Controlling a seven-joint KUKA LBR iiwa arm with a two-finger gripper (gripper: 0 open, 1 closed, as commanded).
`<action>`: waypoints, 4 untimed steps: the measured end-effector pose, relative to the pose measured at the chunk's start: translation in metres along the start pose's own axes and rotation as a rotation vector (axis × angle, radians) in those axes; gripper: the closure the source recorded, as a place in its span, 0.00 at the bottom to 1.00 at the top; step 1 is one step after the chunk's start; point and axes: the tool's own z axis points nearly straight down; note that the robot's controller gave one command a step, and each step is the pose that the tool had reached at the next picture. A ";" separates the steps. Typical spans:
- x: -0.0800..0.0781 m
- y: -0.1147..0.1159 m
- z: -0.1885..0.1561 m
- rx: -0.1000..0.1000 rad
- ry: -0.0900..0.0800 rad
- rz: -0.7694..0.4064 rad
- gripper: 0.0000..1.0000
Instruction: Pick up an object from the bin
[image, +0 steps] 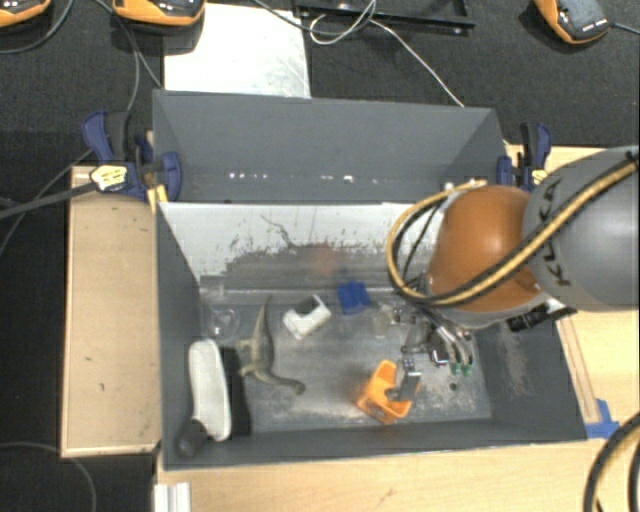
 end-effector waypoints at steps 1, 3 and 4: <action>-0.002 0.000 -0.004 0.000 -0.008 0.001 0.00; 0.023 0.006 0.058 0.003 0.013 -0.220 1.00; 0.023 0.006 0.058 0.003 0.013 -0.219 1.00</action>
Offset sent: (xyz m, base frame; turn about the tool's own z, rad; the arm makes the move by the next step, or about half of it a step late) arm -0.0145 0.0014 -0.0604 -0.2609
